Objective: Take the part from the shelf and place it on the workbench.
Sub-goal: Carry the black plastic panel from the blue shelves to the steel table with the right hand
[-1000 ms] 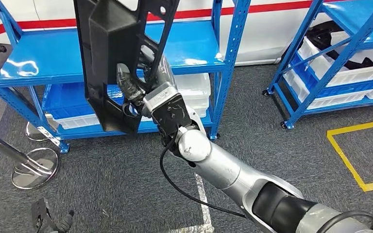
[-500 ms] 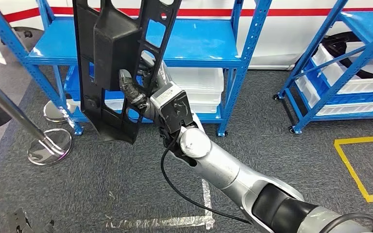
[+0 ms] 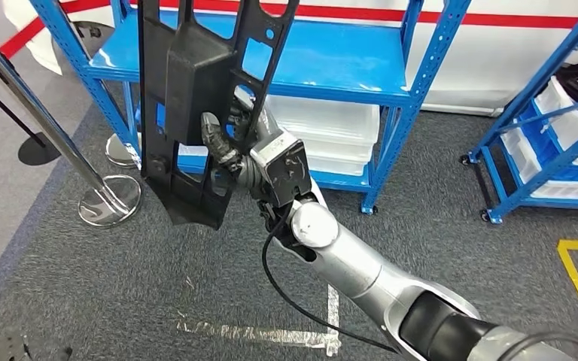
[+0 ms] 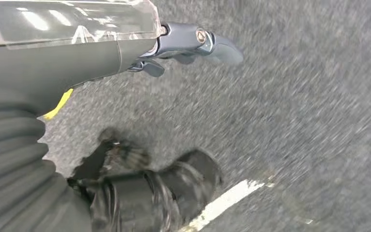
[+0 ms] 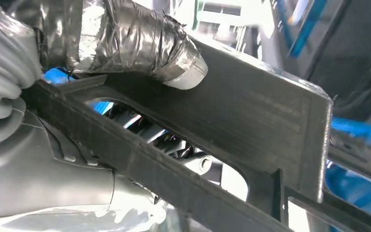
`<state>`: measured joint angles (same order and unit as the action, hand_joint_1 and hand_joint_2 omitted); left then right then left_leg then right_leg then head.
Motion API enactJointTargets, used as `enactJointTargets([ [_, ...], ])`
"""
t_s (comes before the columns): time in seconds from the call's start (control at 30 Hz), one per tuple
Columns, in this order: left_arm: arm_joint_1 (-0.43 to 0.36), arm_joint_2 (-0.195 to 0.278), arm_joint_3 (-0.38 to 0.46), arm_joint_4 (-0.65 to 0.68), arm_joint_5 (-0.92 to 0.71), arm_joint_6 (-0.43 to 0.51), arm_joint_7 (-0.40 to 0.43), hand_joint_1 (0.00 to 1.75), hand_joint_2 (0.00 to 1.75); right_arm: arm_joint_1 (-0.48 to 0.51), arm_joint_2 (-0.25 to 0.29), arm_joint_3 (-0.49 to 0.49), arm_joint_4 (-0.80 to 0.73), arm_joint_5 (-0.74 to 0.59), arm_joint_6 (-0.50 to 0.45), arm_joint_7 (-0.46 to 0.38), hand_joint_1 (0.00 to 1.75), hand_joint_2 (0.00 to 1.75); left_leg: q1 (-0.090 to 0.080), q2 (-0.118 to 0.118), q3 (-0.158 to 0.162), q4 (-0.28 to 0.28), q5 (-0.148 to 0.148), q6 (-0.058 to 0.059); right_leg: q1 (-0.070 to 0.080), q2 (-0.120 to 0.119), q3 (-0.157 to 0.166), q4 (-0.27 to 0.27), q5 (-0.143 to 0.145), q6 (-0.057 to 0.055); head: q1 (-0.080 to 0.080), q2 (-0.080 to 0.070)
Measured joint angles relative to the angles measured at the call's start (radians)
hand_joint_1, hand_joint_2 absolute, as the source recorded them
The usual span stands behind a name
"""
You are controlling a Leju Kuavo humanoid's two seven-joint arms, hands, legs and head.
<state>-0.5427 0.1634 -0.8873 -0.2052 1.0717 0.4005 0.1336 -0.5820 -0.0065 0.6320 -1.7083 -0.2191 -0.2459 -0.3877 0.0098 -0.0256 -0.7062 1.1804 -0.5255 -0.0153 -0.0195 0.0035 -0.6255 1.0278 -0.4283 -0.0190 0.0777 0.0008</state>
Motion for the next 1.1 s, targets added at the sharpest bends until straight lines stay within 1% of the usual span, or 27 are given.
enactJointTargets([
  [0.03, 0.001, 0.005, 0.000, 0.000, 0.001, -0.009, -0.005, 0.00, 1.75, 0.005, -0.001, -0.001, -0.003, -0.004, 0.005, 0.002, 1.75, 1.75, 0.003, 0.011, -0.029, 0.061, -0.022, -0.005, 0.000, -0.013, 0.000, 0.000, 0.000, -0.001, -0.001, 0.000],
  [0.07, 0.004, 0.010, 0.000, 0.001, 0.002, -0.020, -0.010, 0.00, 1.75, 0.012, -0.003, -0.001, -0.004, -0.009, 0.008, 0.002, 1.75, 1.75, 0.005, 0.016, -0.049, 0.103, -0.032, -0.009, 0.000, -0.024, 0.000, 0.001, -0.001, -0.001, -0.001, 0.000],
  [0.1, 0.008, 0.014, 0.000, 0.001, 0.004, -0.030, -0.014, 0.00, 1.75, 0.020, -0.004, -0.002, -0.005, -0.014, 0.010, 0.001, 1.75, 1.75, 0.008, 0.020, -0.054, 0.114, -0.025, -0.012, 0.000, -0.036, 0.000, 0.002, -0.002, -0.001, -0.001, 0.000],
  [0.13, 0.012, 0.020, 0.000, 0.001, 0.005, -0.037, -0.015, 0.00, 1.75, 0.028, -0.006, -0.002, -0.007, -0.022, 0.014, -0.001, 1.75, 1.75, 0.009, 0.026, -0.037, 0.081, 0.000, -0.014, -0.001, -0.046, 0.000, 0.004, -0.003, 0.001, -0.001, 0.000],
  [0.17, 0.014, 0.026, 0.000, 0.001, 0.007, -0.042, -0.014, 0.00, 1.75, 0.033, -0.007, -0.003, -0.009, -0.031, 0.019, -0.004, 1.75, 1.75, 0.010, 0.039, -0.004, 0.018, 0.034, -0.016, -0.001, -0.056, 0.000, 0.006, -0.005, 0.003, -0.001, 0.000],
  [0.23, 0.014, 0.039, 0.000, 0.002, 0.011, -0.053, -0.001, 0.00, 1.75, 0.039, -0.008, -0.007, -0.014, -0.056, 0.034, -0.014, 1.75, 1.75, 0.000, 0.080, 0.061, -0.106, 0.078, -0.010, 0.004, -0.076, -0.001, 0.011, -0.009, 0.012, -0.003, 0.000],
  [0.27, 0.014, 0.044, 0.000, 0.002, 0.012, -0.060, 0.008, 0.00, 1.75, 0.041, -0.008, -0.009, -0.016, -0.067, 0.041, -0.019, 1.75, 1.75, -0.005, 0.092, 0.075, -0.137, 0.085, -0.004, 0.007, -0.084, 0.000, 0.012, -0.010, 0.016, -0.003, 0.000],
  [0.3, 0.017, 0.049, 0.000, 0.002, 0.013, -0.068, 0.014, 0.00, 1.75, 0.045, -0.008, -0.012, -0.018, -0.077, 0.049, -0.024, 1.75, 1.75, -0.010, 0.093, 0.077, -0.147, 0.083, 0.003, 0.011, -0.095, 0.000, 0.011, -0.010, 0.020, -0.003, 0.000],
  [0.37, 0.029, 0.059, 0.000, 0.003, 0.017, -0.081, 0.018, 0.00, 1.75, 0.054, -0.008, -0.016, -0.022, -0.093, 0.063, -0.031, 1.75, 1.75, -0.006, 0.071, 0.071, -0.149, 0.090, 0.017, 0.012, -0.107, 0.000, 0.011, -0.013, 0.027, -0.002, 0.000],
  [0.4, 0.035, 0.064, 0.000, 0.003, 0.019, -0.086, 0.018, 0.00, 1.75, 0.059, -0.008, -0.018, -0.025, -0.100, 0.070, -0.032, 1.75, 1.75, -0.004, 0.060, 0.070, -0.152, 0.094, 0.023, 0.011, -0.096, -0.004, 0.019, -0.023, 0.031, -0.002, 0.000],
  [0.43, 0.038, 0.069, 0.000, 0.003, 0.019, -0.093, 0.019, 0.00, 1.75, 0.064, -0.008, -0.022, -0.028, -0.105, 0.075, -0.033, 1.75, 1.75, -0.002, 0.050, 0.070, -0.155, 0.098, 0.031, 0.008, -0.075, -0.014, 0.045, -0.044, 0.034, -0.002, 0.000],
  [0.5, 0.041, 0.079, 0.000, 0.003, 0.013, -0.115, 0.020, 0.00, 1.75, 0.075, -0.009, -0.032, -0.032, -0.115, 0.086, -0.034, 1.75, 1.75, -0.001, 0.026, 0.068, -0.157, 0.104, 0.041, 0.006, -0.026, -0.061, 0.158, -0.110, 0.036, 0.000, 0.000],
  [0.53, 0.043, 0.085, 0.000, 0.004, 0.008, -0.126, 0.020, 0.00, 1.75, 0.082, -0.009, -0.037, -0.033, -0.118, 0.089, -0.034, 1.75, 1.75, -0.002, 0.013, 0.066, -0.157, 0.105, 0.044, 0.007, -0.014, -0.089, 0.226, -0.139, 0.036, 0.001, 0.000],
  [0.57, 0.047, 0.089, 0.000, 0.004, -0.001, -0.135, 0.018, 0.00, 1.75, 0.089, -0.010, -0.041, -0.033, -0.118, 0.091, -0.034, 1.75, 1.75, -0.002, 0.000, 0.066, -0.156, 0.105, 0.045, 0.008, -0.009, -0.111, 0.279, -0.156, 0.035, 0.001, 0.000],
  [0.6, 0.051, 0.094, 0.000, 0.004, -0.011, -0.139, 0.014, 0.00, 1.75, 0.096, -0.011, -0.044, -0.034, -0.118, 0.093, -0.033, 1.75, 1.75, -0.003, -0.014, 0.065, -0.155, 0.105, 0.045, 0.009, -0.006, -0.118, 0.295, -0.152, 0.034, 0.001, 0.000],
  [0.63, 0.055, 0.098, 0.000, 0.004, -0.022, -0.142, 0.008, 0.00, 1.75, 0.102, -0.012, -0.047, -0.035, -0.116, 0.093, -0.033, 1.75, 1.75, -0.003, -0.028, 0.065, -0.154, 0.105, 0.045, 0.010, -0.004, -0.109, 0.279, -0.134, 0.032, 0.002, 0.000],
  [0.67, 0.058, 0.103, 0.000, 0.004, -0.031, -0.142, 0.003, 0.00, 1.75, 0.105, -0.013, -0.051, -0.037, -0.114, 0.093, -0.032, 1.75, 1.75, -0.003, -0.043, 0.065, -0.152, 0.105, 0.045, 0.009, 0.005, -0.082, 0.225, -0.101, 0.029, 0.002, 0.000],
  [0.73, 0.059, 0.112, 0.000, 0.004, -0.041, -0.144, -0.003, 0.00, 1.75, 0.107, -0.015, -0.059, -0.045, -0.113, 0.093, -0.032, 1.75, 1.75, -0.004, -0.070, 0.061, -0.145, 0.104, 0.042, 0.004, 0.043, -0.019, 0.096, -0.050, 0.023, 0.001, 0.000],
  [0.77, 0.058, 0.116, 0.000, 0.004, -0.046, -0.146, -0.006, 0.00, 1.75, 0.108, -0.015, -0.063, -0.049, -0.113, 0.093, -0.031, 1.75, 1.75, -0.003, -0.083, 0.057, -0.143, 0.106, 0.038, 0.001, 0.060, 0.004, 0.052, -0.039, 0.021, 0.000, 0.000],
  [0.8, 0.058, 0.120, 0.000, 0.004, -0.049, -0.150, -0.008, 0.00, 1.75, 0.110, -0.016, -0.066, -0.053, -0.112, 0.092, -0.030, 1.75, 1.75, -0.002, -0.094, 0.052, -0.142, 0.108, 0.032, 0.000, 0.068, 0.013, 0.033, -0.039, 0.021, 0.000, 0.000],
  [0.87, 0.065, 0.131, 0.000, 0.004, -0.054, -0.164, -0.014, 0.00, 1.75, 0.115, -0.017, -0.072, -0.062, -0.109, 0.091, -0.025, 1.75, 1.75, 0.001, -0.112, 0.044, -0.146, 0.115, 0.018, 0.000, 0.051, 0.017, 0.025, -0.038, 0.017, 0.000, 0.000],
  [0.9, 0.070, 0.137, 0.000, 0.005, -0.055, -0.173, -0.017, 0.00, 1.75, 0.118, -0.017, -0.075, -0.066, -0.107, 0.090, -0.024, 1.75, 1.75, 0.001, -0.101, 0.040, -0.143, 0.112, 0.012, 0.000, 0.040, 0.019, 0.019, -0.034, 0.012, -0.001, 0.000],
  [0.93, 0.073, 0.143, 0.000, 0.005, -0.056, -0.181, -0.020, 0.00, 1.75, 0.120, -0.018, -0.079, -0.072, -0.105, 0.090, -0.022, 1.75, 1.75, 0.000, -0.075, 0.031, -0.127, 0.100, 0.005, -0.001, 0.028, 0.021, 0.014, -0.031, 0.007, -0.003, 0.000],
  [1.0, 0.074, 0.152, 0.000, 0.005, -0.057, -0.192, -0.025, 0.00, 1.75, 0.126, -0.019, -0.087, -0.084, -0.103, 0.090, -0.021, 1.75, 1.75, -0.002, -0.010, -0.012, -0.033, 0.046, -0.007, 0.000, 0.003, 0.024, 0.008, -0.027, -0.001, -0.007, 0.000],
  [1.03, 0.074, 0.155, 0.000, 0.005, -0.057, -0.196, -0.026, 0.00, 1.75, 0.130, -0.020, -0.091, -0.089, -0.105, 0.092, -0.021, 1.75, 1.75, 0.000, 0.008, -0.040, 0.033, 0.016, -0.011, 0.001, -0.010, 0.024, 0.007, -0.027, -0.002, -0.008, 0.000],
  [1.07, 0.075, 0.157, 0.000, 0.005, -0.056, -0.200, -0.026, 0.00, 1.75, 0.134, -0.021, -0.095, -0.093, -0.109, 0.093, -0.019, 1.75, 1.75, 0.002, 0.015, -0.065, 0.089, -0.003, -0.014, 0.002, -0.023, 0.024, 0.008, -0.028, -0.003, -0.008, 0.000],
  [1.1, 0.078, 0.158, 0.000, 0.005, -0.055, -0.204, -0.026, 0.00, 1.75, 0.139, -0.022, -0.097, -0.096, -0.114, 0.096, -0.017, 1.75, 1.75, 0.004, 0.019, -0.077, 0.118, -0.006, -0.016, 0.002, -0.036, 0.024, 0.008, -0.029, -0.004, -0.008, 0.000],
])
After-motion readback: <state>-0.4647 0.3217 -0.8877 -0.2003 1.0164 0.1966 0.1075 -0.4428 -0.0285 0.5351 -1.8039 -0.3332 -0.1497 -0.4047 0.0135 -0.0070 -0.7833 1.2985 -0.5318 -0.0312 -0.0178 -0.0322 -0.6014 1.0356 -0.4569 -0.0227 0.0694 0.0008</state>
